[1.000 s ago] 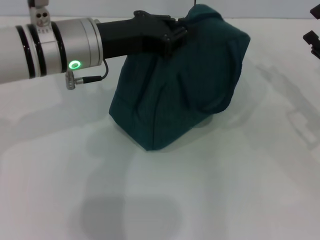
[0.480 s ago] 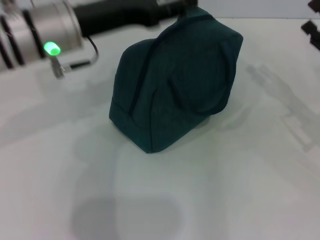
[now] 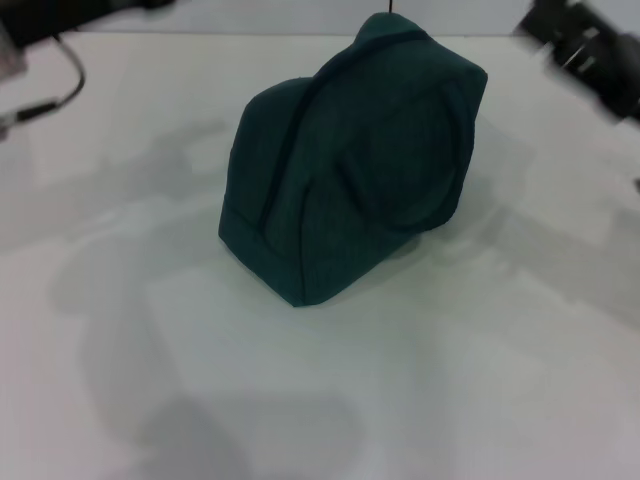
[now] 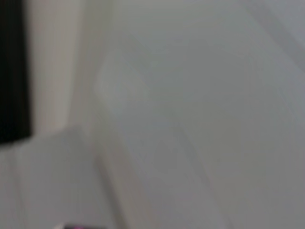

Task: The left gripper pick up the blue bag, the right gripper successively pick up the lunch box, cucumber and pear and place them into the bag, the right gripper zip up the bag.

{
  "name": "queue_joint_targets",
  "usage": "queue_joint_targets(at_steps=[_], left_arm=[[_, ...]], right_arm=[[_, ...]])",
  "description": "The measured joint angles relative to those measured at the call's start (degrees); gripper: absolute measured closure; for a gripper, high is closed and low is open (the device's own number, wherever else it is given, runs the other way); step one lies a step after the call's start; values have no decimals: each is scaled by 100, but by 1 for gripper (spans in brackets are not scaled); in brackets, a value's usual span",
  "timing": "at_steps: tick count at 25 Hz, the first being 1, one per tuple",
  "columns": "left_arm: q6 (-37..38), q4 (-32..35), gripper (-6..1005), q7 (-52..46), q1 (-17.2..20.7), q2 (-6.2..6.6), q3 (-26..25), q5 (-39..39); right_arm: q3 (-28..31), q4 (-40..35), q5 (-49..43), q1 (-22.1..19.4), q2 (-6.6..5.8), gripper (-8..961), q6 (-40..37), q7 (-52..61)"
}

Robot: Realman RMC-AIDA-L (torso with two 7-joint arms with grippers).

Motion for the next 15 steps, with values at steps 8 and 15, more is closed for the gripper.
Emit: queue_joint_targets(at_steps=[8, 15], left_arm=[[681, -54, 111, 1403, 614, 53, -23, 884], [1353, -116, 109, 2312, 1224, 16, -194, 897]], right_arm=[[-7, -568, -1548, 61, 15, 65, 4, -1055], [-70, -581, -2518, 136, 37, 65, 34, -1203]])
